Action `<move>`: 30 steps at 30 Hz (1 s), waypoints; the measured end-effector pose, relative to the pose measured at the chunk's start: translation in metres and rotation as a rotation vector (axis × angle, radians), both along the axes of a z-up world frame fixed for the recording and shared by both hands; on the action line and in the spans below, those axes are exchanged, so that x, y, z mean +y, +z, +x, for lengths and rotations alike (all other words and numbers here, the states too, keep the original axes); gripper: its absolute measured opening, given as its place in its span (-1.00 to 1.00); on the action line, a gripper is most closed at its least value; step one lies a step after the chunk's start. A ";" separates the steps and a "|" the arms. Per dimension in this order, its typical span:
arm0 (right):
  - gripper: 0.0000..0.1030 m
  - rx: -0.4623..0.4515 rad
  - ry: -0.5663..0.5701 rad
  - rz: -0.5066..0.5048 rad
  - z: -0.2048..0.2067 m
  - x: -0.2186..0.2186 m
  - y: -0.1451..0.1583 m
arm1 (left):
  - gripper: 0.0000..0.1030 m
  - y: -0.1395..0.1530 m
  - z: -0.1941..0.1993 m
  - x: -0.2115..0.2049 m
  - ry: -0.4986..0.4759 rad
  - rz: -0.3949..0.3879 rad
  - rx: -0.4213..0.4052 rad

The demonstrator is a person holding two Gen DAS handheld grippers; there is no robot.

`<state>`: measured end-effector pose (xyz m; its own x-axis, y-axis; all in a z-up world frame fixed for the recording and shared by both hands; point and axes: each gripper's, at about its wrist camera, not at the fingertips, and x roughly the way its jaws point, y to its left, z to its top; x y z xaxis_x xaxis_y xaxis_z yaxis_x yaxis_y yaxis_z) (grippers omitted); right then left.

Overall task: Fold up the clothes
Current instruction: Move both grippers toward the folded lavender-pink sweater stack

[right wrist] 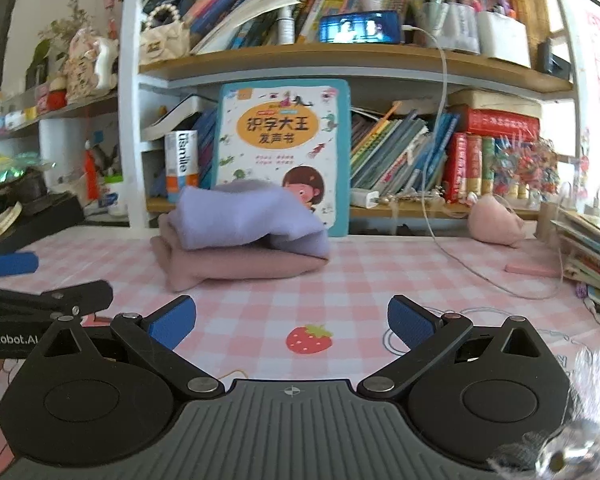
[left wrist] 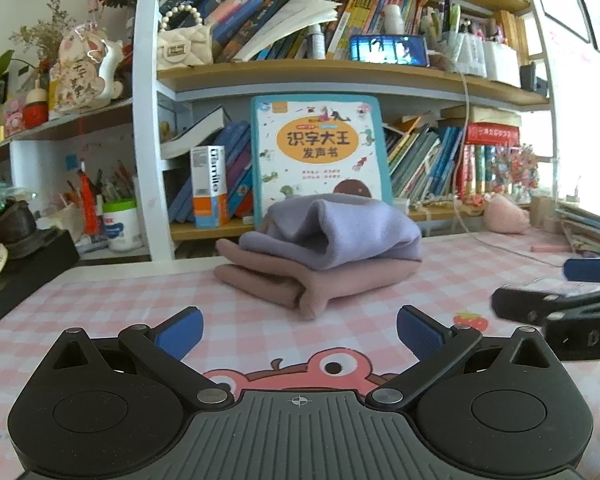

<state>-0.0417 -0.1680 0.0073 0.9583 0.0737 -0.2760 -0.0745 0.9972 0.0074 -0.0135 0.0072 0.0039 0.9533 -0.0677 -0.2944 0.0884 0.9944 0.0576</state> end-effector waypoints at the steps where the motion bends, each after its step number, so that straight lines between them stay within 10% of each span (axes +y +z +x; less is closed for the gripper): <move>1: 1.00 -0.011 0.003 -0.011 -0.002 0.002 0.000 | 1.00 0.000 0.000 0.001 -0.003 -0.007 0.004; 11: 0.88 0.035 0.084 0.026 0.001 0.001 0.001 | 1.00 -0.002 0.015 0.026 -0.117 -0.111 0.136; 30: 0.46 0.130 0.145 -0.222 0.092 0.018 0.033 | 1.00 0.026 0.101 0.050 -0.164 -0.111 0.168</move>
<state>0.0499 -0.1502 0.0406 0.8976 0.1313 -0.4209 -0.2292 0.9544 -0.1911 0.0878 0.0569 0.0296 0.8652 -0.2584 -0.4298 0.2483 0.9653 -0.0805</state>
